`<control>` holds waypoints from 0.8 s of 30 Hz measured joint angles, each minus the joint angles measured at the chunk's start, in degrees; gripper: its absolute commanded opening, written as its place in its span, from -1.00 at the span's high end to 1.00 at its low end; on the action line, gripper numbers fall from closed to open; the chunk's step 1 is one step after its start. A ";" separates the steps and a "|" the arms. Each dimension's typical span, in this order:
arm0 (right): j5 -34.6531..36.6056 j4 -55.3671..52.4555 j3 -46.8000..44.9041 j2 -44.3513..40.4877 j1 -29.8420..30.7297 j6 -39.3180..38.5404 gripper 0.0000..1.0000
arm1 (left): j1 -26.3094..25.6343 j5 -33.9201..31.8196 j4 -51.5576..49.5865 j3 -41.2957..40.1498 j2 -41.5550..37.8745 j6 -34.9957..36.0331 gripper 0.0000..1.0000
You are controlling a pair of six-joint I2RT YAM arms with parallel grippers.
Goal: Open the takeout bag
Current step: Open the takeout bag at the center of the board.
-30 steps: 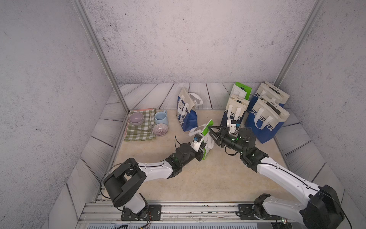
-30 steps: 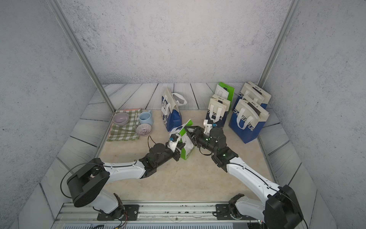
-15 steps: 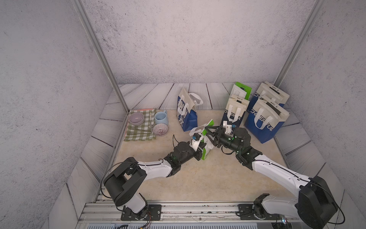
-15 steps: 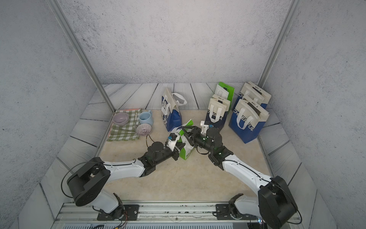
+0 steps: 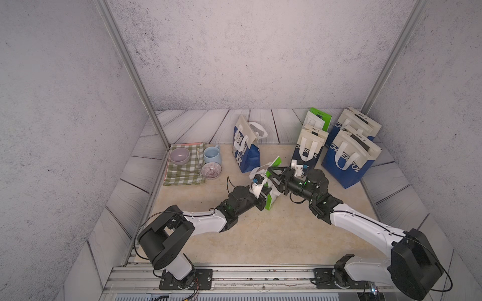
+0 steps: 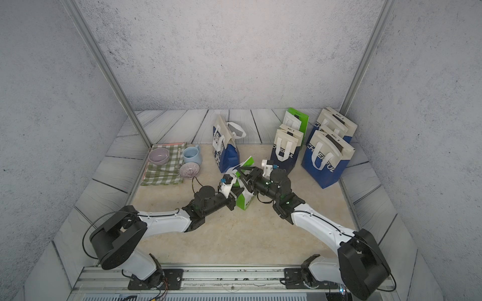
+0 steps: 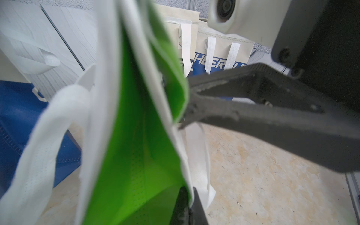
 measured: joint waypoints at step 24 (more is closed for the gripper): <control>0.13 -0.81 0.00 -0.11 0.07 -0.17 1.00 | 0.09 0.02 0.74 -0.24 0.00 0.00 1.00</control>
